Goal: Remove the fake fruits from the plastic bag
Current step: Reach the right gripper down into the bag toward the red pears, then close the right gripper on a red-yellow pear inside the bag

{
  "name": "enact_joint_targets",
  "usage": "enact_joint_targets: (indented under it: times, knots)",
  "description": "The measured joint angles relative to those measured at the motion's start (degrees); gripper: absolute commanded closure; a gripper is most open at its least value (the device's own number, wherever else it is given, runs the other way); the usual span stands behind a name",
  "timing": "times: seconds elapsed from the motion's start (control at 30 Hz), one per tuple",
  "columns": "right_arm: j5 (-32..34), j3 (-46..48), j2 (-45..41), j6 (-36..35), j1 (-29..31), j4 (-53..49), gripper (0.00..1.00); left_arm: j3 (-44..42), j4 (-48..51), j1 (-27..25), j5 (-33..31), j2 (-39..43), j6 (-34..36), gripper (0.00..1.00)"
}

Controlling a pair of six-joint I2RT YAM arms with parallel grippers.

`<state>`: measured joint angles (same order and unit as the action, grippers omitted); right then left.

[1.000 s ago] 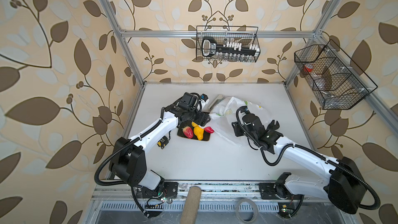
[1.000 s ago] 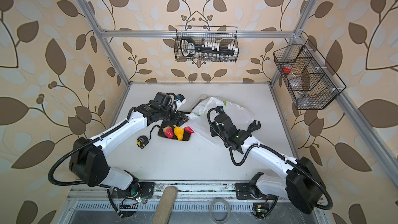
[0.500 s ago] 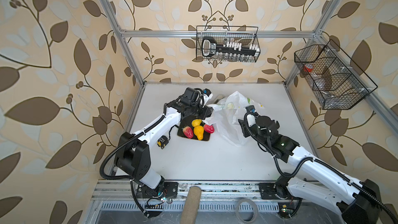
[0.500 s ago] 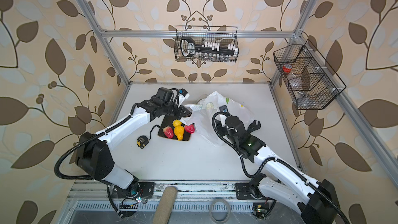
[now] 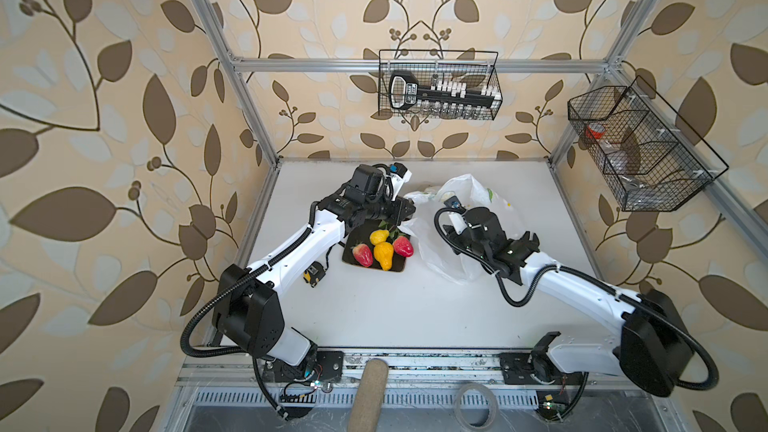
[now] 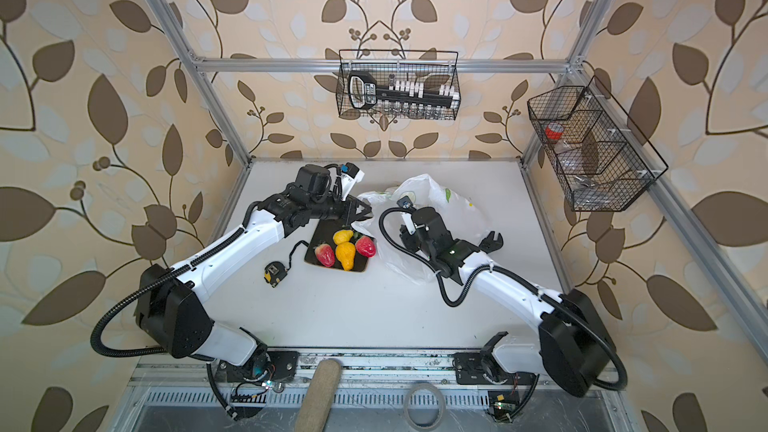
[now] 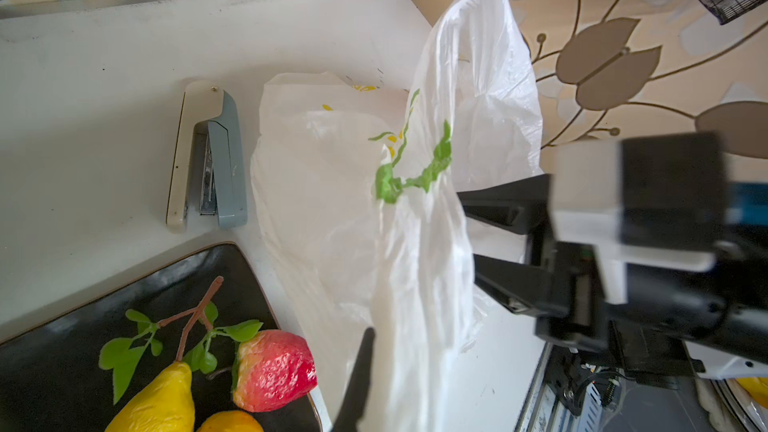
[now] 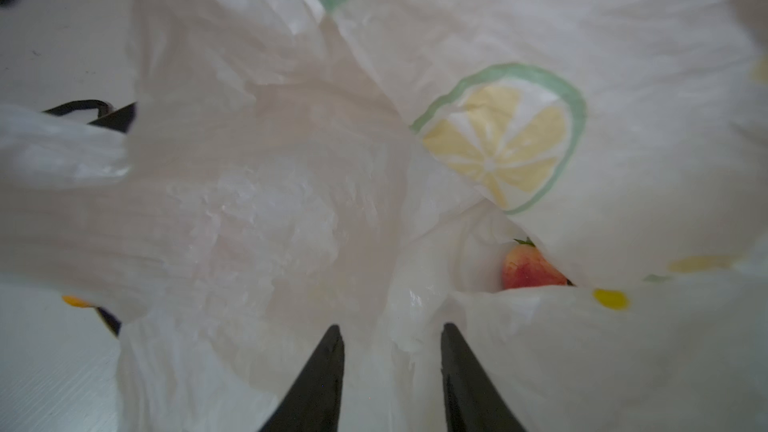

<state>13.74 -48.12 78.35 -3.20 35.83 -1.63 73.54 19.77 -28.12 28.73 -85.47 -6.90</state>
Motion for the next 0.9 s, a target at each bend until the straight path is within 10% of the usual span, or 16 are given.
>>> enact_joint_targets:
  times: [0.43,0.9]
  knots:
    - [7.10,-5.22,18.14,3.56,-0.63,3.26,0.59,2.84,-0.44,-0.46,0.98,0.17,-2.19,1.00]
    - [11.72,-4.61,12.17,21.64,-14.82,-5.60,0.39,2.75,-0.83,-1.84,0.83,4.72,-4.33,1.00]
